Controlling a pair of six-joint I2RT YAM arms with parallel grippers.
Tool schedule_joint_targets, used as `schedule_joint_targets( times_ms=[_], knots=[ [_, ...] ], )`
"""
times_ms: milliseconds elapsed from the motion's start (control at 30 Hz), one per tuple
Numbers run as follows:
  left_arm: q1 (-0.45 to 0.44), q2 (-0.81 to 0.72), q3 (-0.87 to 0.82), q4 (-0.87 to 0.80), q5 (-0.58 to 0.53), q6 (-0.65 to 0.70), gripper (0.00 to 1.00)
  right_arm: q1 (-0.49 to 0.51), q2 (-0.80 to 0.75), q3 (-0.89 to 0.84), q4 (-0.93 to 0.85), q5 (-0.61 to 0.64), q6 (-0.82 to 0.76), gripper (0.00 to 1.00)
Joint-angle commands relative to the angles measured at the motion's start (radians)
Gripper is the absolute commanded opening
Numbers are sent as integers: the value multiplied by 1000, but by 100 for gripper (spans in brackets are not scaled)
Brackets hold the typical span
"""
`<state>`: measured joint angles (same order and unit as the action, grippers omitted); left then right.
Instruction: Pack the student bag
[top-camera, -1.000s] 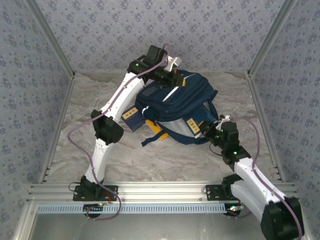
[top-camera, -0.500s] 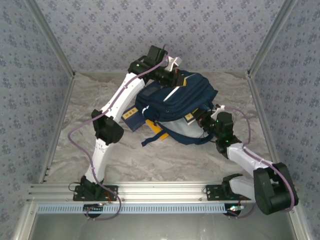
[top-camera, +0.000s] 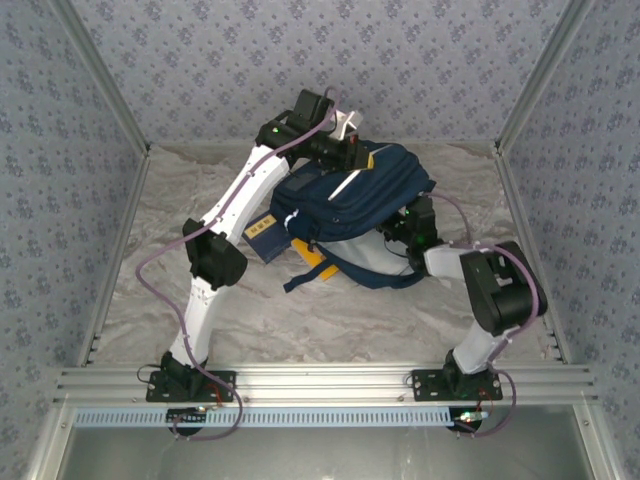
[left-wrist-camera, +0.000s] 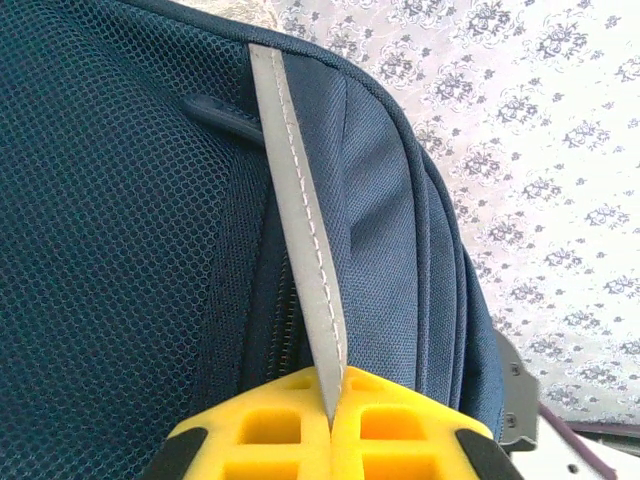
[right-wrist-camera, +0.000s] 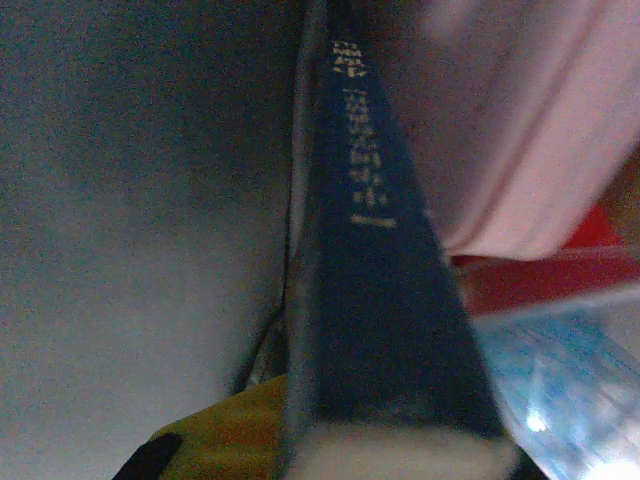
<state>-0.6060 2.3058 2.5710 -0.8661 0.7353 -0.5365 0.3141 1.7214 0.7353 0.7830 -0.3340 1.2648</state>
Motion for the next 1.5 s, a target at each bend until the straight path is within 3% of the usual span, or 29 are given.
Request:
schedule_joint_targets(
  times_ms=[0,100,233,400,533,667,767,833,933,1067,1133,1233,1467],
  knots=[
    [-3,-97,8,130,89,-19,0,45,69,114,15,58,9,8],
    [-3,-94,2,128,90,-20,0,94,136,208,-73,143,-39,19],
    [1,-98,-4,130,84,-22,0,112,210,315,-164,144,-70,46],
    [21,-108,-26,136,85,-31,0,83,96,189,-167,210,-127,72],
    [28,-104,-25,151,86,-44,0,32,-18,55,-67,144,-151,82],
    [28,-101,-24,155,80,-47,0,-31,-143,-70,-30,53,-159,83],
    [26,-100,-26,132,61,-34,0,-57,-295,-157,-187,91,-206,82],
    [20,-98,-30,105,41,-16,0,-58,-447,-198,-360,193,-262,81],
    [2,-89,-43,66,6,12,0,-23,-695,-233,-661,450,-343,79],
    [-43,-53,-52,4,-54,48,0,-3,-997,-253,-990,710,-328,76],
    [-67,-39,-72,2,-79,53,7,-3,-1106,-244,-1091,796,-336,75],
    [-93,-19,-92,1,-124,46,22,-4,-1184,-213,-1149,825,-407,74],
    [-86,-186,-313,93,-265,62,47,27,-1167,-173,-1124,682,-522,73]
  ],
)
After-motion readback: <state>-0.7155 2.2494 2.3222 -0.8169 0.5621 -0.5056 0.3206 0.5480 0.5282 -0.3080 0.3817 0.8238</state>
